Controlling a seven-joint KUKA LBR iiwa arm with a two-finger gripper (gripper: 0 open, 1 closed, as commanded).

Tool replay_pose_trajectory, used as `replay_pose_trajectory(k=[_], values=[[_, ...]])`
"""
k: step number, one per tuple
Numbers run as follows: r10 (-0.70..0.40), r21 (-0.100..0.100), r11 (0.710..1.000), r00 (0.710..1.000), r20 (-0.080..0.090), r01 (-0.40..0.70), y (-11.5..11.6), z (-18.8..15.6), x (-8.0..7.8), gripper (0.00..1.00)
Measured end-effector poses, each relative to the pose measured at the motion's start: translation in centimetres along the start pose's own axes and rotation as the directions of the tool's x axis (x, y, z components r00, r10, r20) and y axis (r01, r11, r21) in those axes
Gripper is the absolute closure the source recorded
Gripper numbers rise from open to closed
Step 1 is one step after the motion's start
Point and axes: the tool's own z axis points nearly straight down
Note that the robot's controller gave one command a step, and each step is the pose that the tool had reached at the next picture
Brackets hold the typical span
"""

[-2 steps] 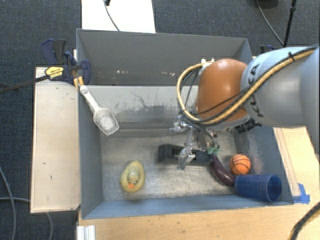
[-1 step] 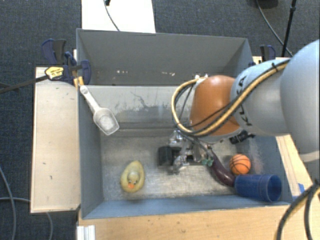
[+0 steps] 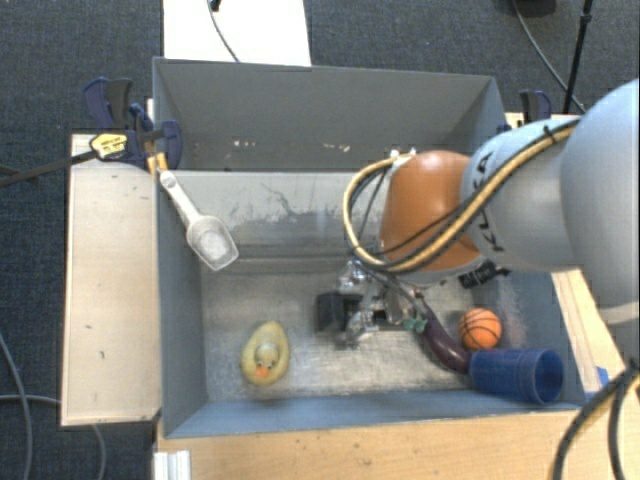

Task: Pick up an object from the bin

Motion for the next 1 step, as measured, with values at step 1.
replay_pose_trajectory(k=[1], values=[[-0.094, 0.003, 0.996, 0.996, -0.001, 0.094, 0.70, -12.85, 1.34, 1.00]])
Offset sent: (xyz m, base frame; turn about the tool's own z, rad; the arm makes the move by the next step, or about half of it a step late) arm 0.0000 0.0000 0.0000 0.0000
